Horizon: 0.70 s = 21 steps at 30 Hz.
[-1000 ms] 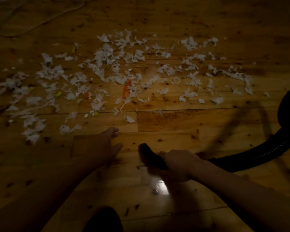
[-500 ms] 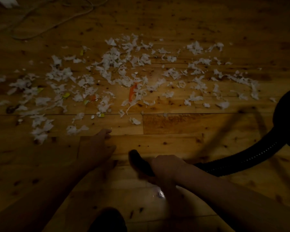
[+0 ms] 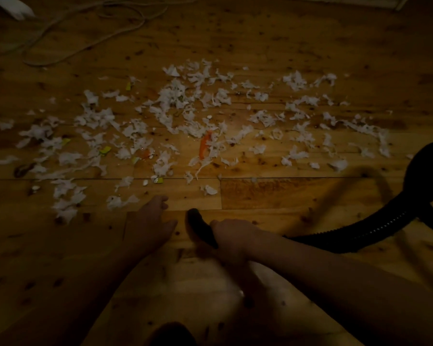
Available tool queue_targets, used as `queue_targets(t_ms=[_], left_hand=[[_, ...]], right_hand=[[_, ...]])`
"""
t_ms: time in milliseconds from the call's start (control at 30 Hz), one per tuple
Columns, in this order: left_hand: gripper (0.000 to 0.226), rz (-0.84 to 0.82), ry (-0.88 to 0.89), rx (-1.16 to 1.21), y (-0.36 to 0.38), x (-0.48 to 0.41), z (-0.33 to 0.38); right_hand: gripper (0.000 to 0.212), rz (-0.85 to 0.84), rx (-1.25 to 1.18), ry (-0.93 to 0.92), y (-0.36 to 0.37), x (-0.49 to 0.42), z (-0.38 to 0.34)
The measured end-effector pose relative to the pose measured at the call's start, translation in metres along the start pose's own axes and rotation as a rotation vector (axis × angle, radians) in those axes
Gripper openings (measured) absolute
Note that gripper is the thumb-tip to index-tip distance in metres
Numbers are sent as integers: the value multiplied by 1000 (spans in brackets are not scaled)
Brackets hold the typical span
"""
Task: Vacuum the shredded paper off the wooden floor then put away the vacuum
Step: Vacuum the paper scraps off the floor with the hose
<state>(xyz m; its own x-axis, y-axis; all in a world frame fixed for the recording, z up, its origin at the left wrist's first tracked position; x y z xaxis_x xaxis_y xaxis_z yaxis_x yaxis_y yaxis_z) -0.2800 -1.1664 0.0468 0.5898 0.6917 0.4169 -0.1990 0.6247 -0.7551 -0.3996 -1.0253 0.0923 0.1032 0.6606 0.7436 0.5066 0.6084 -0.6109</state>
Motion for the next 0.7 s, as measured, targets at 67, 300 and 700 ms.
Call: queue_targets(t_ms=[67,300,700], left_hand=[[64,-3,0,1,0,-5,2],[63,-61,-12,1,-3,-13,12],[62,-292,248,-154,-39,-1,71]], right_hand=[[37,-71,91,1,-8,2,4],[29,-59,45,102,-67,37,44],[48,40,121,141,-3,66,69]])
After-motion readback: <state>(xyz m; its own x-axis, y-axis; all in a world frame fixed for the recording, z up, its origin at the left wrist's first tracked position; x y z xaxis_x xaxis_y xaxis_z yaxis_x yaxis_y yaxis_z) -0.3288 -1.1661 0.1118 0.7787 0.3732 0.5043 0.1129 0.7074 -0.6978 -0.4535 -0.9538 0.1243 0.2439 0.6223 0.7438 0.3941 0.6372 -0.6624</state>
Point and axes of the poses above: each hand's wrist, its own x-axis away from the middle knuckle, its own y-axis out of the palm, z = x × y, the point moved 1 cm from there along -x, towards the middle knuckle, and after that the axes turned 4 degrees about -y, right-handed, at the moved point
